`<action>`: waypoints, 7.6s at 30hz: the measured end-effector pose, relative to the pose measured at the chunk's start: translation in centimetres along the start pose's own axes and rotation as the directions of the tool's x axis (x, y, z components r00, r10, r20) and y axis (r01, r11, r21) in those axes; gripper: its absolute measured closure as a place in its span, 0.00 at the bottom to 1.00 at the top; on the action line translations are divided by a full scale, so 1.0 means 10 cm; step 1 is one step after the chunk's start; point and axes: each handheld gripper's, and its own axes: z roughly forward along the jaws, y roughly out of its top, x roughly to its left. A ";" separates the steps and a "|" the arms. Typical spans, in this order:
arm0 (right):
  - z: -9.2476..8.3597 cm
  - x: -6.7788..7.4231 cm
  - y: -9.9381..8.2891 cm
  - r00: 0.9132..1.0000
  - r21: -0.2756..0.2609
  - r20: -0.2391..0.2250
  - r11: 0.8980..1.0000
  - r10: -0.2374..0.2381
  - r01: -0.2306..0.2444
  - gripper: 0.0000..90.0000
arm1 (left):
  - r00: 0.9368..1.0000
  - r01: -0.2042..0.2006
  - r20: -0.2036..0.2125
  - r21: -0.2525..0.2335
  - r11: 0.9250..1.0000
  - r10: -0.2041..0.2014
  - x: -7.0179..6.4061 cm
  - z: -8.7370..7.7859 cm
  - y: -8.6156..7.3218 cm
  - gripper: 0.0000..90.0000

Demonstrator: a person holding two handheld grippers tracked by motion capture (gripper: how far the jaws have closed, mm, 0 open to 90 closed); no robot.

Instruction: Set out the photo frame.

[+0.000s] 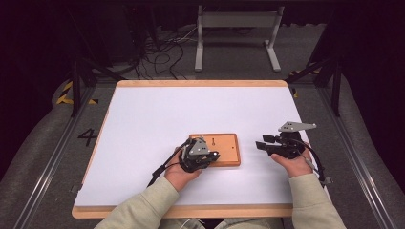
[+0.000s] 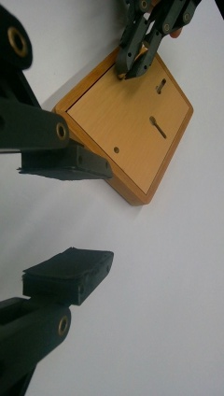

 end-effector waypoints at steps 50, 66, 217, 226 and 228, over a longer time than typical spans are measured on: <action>0.46 0.15 0.45 0.985 0.148 -0.160 0.988 0.061 -0.037 0.37 | 0.879 -0.428 -0.214 0.035 0.903 0.425 -0.42 -0.03 -0.12 0.93; 0.96 0.19 0.45 0.962 0.249 -0.252 0.968 0.103 -0.039 0.30 | 0.877 -0.430 -0.219 0.036 0.902 0.427 -0.42 -0.02 -0.12 0.93; 0.62 0.61 0.05 0.960 0.209 -0.226 0.954 -0.167 0.215 1.00 | 0.937 0.273 -0.187 -0.135 0.953 -0.295 0.50 -1.23 -0.82 0.54; 0.82 0.59 0.19 0.964 0.197 -0.215 0.960 -0.156 0.200 1.00 | 0.931 0.280 -0.199 -0.141 0.949 -0.305 0.49 -1.27 -0.86 0.54; 0.86 0.59 0.21 0.965 0.193 -0.214 0.962 -0.153 0.195 1.00 | 0.932 0.280 -0.199 -0.138 0.950 -0.303 0.49 -1.27 -0.86 0.54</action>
